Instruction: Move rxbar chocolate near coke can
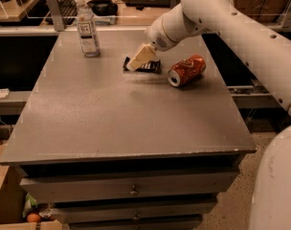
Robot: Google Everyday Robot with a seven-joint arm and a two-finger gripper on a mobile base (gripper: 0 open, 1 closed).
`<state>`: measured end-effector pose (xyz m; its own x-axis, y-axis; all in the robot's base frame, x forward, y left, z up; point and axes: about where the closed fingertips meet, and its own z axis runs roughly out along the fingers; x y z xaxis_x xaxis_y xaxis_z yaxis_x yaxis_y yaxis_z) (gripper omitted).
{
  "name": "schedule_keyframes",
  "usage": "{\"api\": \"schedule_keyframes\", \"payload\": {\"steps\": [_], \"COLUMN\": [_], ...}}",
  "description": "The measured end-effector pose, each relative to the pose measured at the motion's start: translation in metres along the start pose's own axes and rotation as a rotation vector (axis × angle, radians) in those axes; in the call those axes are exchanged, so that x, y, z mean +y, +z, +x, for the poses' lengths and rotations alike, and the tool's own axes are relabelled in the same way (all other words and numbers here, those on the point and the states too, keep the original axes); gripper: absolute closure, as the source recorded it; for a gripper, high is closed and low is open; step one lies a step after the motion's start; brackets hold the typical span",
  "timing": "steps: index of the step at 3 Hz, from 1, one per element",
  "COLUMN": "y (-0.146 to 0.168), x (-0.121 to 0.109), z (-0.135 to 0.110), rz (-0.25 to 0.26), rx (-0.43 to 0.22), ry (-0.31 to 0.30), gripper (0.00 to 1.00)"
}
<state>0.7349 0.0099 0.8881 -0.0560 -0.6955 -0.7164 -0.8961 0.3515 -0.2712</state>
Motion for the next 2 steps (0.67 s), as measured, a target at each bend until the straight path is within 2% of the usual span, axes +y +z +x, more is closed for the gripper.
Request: {"api": "schedule_keyframes", "payload": {"steps": [1, 2], "y": [-0.006, -0.030], "x": [0.000, -0.001], "z": [0.004, -0.005], "rz": [0.008, 0.018], "rx": [0.004, -0.043], "ry": [0.012, 0.018], "gripper": [0.00, 0.00]}}
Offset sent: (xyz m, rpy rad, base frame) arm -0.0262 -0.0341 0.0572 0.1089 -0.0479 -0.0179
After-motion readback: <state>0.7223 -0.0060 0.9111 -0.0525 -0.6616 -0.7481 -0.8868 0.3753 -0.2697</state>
